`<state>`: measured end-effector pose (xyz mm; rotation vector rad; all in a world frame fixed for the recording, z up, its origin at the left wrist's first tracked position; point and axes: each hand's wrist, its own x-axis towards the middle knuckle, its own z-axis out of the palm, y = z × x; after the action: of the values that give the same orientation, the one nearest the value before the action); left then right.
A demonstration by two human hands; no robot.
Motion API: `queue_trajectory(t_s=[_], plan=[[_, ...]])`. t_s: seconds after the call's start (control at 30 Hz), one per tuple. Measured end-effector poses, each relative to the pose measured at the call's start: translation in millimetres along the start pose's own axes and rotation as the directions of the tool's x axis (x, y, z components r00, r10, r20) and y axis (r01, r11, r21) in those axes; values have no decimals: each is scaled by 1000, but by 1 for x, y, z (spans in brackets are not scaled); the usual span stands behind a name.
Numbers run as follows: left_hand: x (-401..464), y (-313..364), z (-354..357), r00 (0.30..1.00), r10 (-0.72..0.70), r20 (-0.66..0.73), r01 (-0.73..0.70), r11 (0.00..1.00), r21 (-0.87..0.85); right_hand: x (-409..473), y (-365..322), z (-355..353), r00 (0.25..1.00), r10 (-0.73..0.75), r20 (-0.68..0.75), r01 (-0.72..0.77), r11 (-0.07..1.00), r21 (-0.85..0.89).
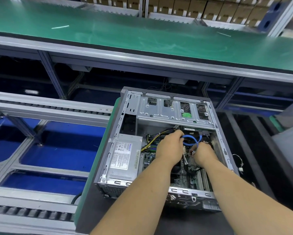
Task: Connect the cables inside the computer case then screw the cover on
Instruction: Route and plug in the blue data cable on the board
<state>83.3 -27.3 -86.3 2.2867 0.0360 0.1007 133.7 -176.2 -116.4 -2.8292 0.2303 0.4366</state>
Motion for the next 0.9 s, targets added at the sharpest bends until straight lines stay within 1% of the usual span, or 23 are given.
queue_trajectory(t_s=[0.2,0.4,0.6,0.73,0.9], plan=[[0,0,-1,1000,-2,1,2,1000,6,0,-1,0,1000,12,-24,-12,1000,11],[1,-2,0,1000,-17,3,17,998,53,-6,-3,-2,998,8,-62,-6,999,34],[2,-4,2,1000,-11,19,10,999,38,-5,-7,-5,996,32,-77,-28,998,52],[2,-4,2,1000,-15,14,15,999,48,-8,-10,-8,997,33,-63,-31,999,34],[0,-5,1,1000,-13,2,13,992,129,-14,-10,-9,998,19,-59,-20,999,-28]])
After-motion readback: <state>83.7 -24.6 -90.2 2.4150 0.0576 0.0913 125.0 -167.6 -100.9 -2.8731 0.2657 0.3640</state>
